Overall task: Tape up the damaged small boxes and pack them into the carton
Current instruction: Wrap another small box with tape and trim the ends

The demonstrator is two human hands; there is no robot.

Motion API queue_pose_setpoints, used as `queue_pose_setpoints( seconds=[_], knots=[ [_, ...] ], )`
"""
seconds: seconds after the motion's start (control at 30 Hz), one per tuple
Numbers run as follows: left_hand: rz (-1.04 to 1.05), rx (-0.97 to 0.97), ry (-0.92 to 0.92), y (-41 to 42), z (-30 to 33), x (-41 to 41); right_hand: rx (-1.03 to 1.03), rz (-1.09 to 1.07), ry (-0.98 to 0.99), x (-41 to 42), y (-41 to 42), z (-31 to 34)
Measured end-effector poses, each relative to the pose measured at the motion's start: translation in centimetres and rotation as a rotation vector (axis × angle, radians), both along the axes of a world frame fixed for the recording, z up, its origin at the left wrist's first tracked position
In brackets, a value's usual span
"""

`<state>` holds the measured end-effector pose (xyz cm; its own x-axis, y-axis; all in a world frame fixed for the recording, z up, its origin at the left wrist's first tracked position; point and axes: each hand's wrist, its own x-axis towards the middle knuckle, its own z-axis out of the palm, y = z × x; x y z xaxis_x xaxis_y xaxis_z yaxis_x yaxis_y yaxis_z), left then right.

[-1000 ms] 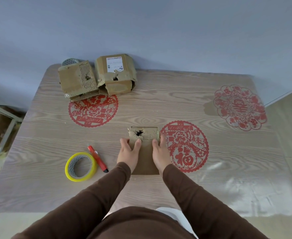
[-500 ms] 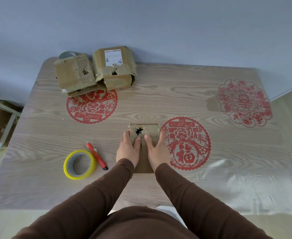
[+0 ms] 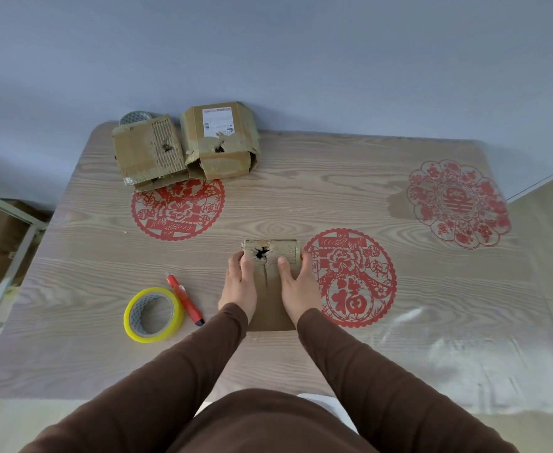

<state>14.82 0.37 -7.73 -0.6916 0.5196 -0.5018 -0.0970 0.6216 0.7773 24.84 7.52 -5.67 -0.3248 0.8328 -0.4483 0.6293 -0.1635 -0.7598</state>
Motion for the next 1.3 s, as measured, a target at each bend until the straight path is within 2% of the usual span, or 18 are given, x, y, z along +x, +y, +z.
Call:
queue_pose_setpoints(
  seconds=[0.23,0.53,0.83,1.0,1.3],
  knots=[
    [0.023,0.055,-0.062,-0.2,-0.2,0.4,0.053,0.066,-0.058,-0.3,0.7,0.3],
    [-0.039,-0.020,0.072,-0.3,-0.4,0.4,0.133,0.126,-0.114,-0.4,0.7,-0.4],
    [-0.026,-0.061,0.050,1.0,0.9,-0.3,0.033,0.052,-0.015,-0.6,1.9,0.0],
    [-0.082,-0.143,0.170,1.9,0.9,-0.3,0.188,0.048,-0.197,-1.4,1.4,-0.7],
    [-0.049,-0.129,0.103,2.9,1.7,-0.6,0.231,0.079,-0.184,-2.2,2.7,-0.8]
  ],
)
